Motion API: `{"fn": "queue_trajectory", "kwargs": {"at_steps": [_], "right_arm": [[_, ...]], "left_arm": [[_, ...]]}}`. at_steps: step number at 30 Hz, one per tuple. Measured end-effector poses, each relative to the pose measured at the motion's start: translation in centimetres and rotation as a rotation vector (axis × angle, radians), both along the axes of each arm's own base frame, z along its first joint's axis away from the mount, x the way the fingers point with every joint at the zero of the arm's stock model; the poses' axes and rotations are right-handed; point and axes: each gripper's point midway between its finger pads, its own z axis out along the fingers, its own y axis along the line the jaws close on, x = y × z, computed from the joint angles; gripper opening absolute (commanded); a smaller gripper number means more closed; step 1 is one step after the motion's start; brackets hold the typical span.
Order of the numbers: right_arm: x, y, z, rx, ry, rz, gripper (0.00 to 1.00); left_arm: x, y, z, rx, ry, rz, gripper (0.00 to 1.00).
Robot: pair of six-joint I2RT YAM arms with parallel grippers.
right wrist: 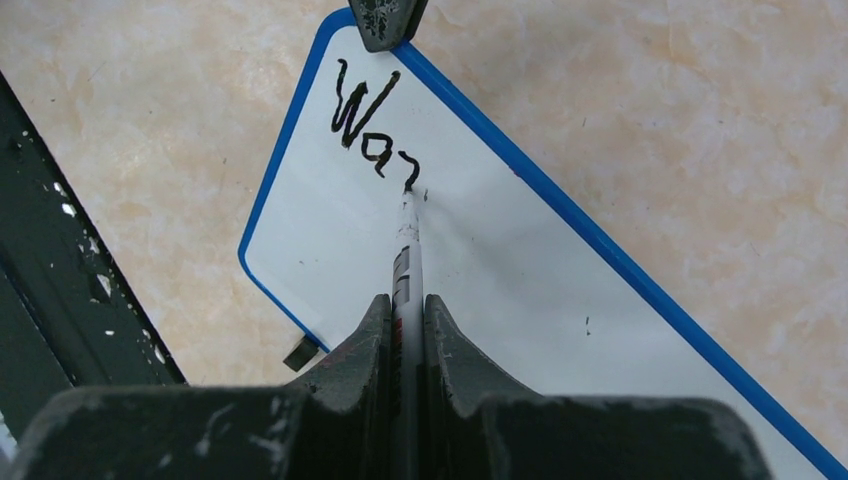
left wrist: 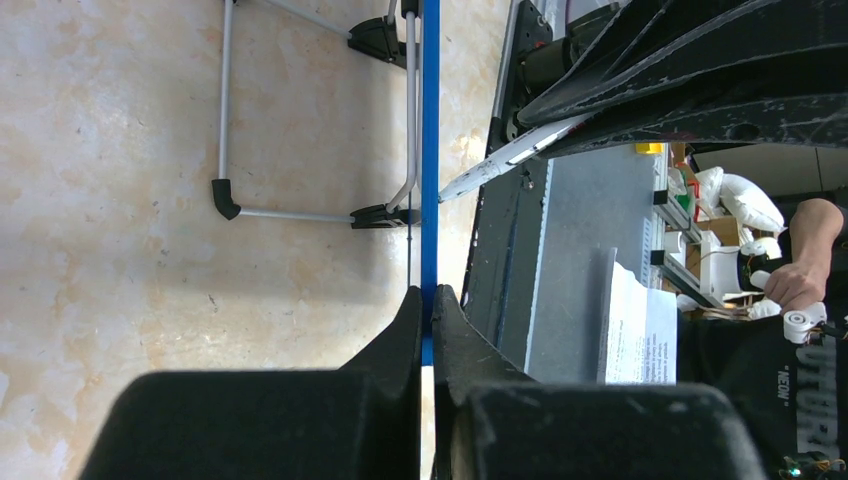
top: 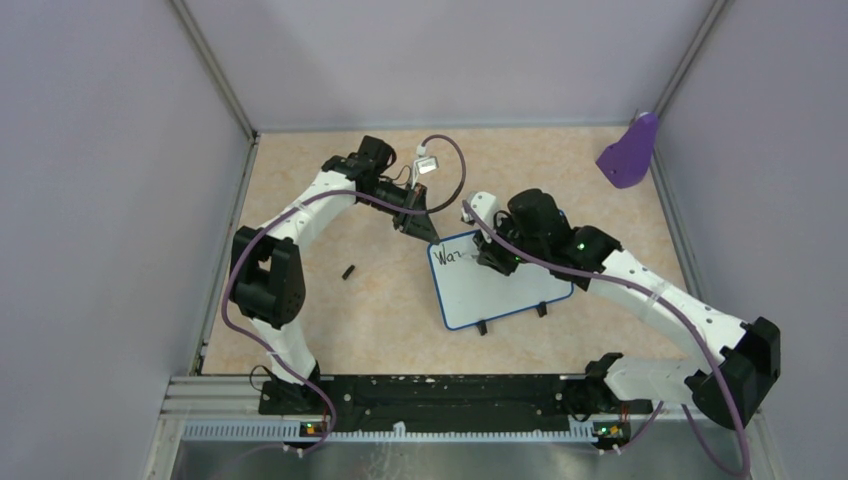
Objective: Write a sentence on the whiteboard
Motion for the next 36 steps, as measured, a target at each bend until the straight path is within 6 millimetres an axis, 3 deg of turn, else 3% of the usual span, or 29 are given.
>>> {"fn": "queue_trajectory", "kwargs": {"at_steps": [20,36], "right_arm": [[-0.41,-0.02,-0.53,-0.003,0.021,0.009,0.0],[0.49,-0.28,0.35,0.029,0.02,-0.035,0.0]], "left_arm": [[0.01,0.0,-0.01,0.001,0.0,0.0,0.0],[0.04,0.0,-0.02,0.001,-0.002,0.001,0.0]]}}
